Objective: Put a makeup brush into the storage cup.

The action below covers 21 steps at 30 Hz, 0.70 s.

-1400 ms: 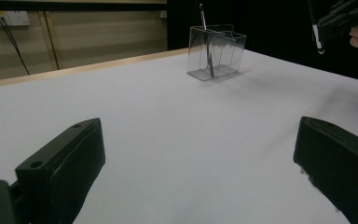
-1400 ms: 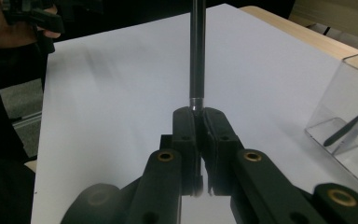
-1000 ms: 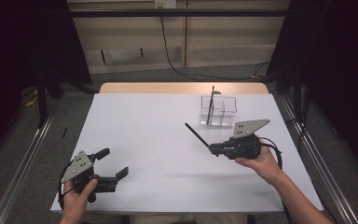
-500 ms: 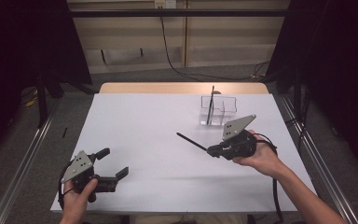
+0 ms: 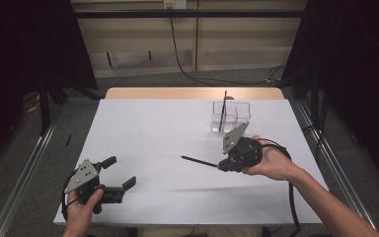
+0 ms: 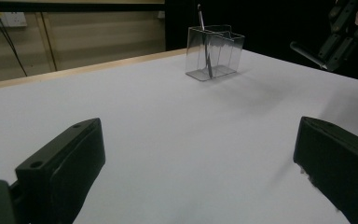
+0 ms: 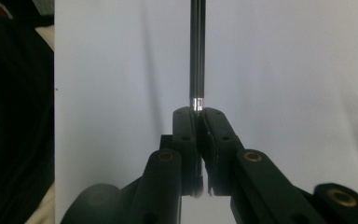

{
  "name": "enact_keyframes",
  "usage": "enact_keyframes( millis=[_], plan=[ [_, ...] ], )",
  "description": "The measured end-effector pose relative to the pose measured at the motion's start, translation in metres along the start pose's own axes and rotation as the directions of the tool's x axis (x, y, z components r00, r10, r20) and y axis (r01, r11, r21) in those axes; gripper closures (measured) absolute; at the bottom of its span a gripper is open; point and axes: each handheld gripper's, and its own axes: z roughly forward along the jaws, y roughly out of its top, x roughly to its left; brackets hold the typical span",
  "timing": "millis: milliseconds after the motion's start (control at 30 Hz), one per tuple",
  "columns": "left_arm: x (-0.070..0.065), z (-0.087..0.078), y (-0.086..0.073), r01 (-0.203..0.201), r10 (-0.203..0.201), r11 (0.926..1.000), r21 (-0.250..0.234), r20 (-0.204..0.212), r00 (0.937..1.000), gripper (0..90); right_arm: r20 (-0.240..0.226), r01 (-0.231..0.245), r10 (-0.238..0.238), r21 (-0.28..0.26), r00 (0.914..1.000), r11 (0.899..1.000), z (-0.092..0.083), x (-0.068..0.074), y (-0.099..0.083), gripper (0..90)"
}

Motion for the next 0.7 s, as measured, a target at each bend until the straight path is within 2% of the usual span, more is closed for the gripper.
enact_keyframes(
  millis=[100, 267, 333, 467, 533, 600, 633, 700],
  plan=[
    [0.000, 0.001, 0.000, 0.000, 0.000, 1.0000, 0.008, 0.004, 1.0000, 2.1, -0.002, -0.007, 0.007, 0.075, 1.0000, 0.997, 0.002, -0.001, 0.004, 84.0],
    [-0.001, 0.002, 0.000, -0.005, 0.005, 0.9999, 0.011, 0.010, 0.9999, 2.1, -0.012, 0.021, -0.019, 0.194, 0.9997, 0.981, 0.007, -0.001, 0.010, 84.0],
    [0.000, 0.002, 0.001, -0.013, 0.013, 0.9998, 0.013, -0.002, 0.9999, 2.2, -0.015, 0.029, -0.027, 0.214, 0.9995, 0.976, 0.007, -0.001, 0.012, 84.0],
    [0.000, 0.002, 0.001, -0.007, 0.007, 0.9998, 0.018, 0.005, 1.0000, 2.1, -0.026, 0.040, -0.035, 0.262, 0.9991, 0.964, 0.008, 0.000, 0.016, 83.9],
    [-0.001, 0.003, 0.002, -0.006, 0.006, 0.9998, 0.021, 0.012, 0.9999, 2.1, -0.032, 0.054, -0.048, 0.258, 0.9983, 0.965, 0.010, 0.000, 0.017, 84.0],
    [-0.001, 0.004, 0.003, -0.011, 0.011, 0.9996, 0.025, 0.019, 0.9998, 2.0, -0.039, 0.050, -0.041, 0.270, 0.9984, 0.962, 0.010, 0.001, 0.018, 83.9],
    [-0.001, 0.004, 0.004, -0.012, 0.012, 0.9996, 0.024, 0.020, 0.9997, 1.8, -0.046, 0.065, -0.055, 0.270, 0.9974, 0.961, 0.011, -0.001, 0.019, 84.0],
    [-0.002, 0.005, 0.006, -0.017, 0.016, 0.9995, 0.027, 0.030, 0.9994, 1.8, -0.041, 0.051, -0.040, 0.285, 0.9983, 0.957, 0.012, 0.000, 0.020, 84.0]
  ],
)
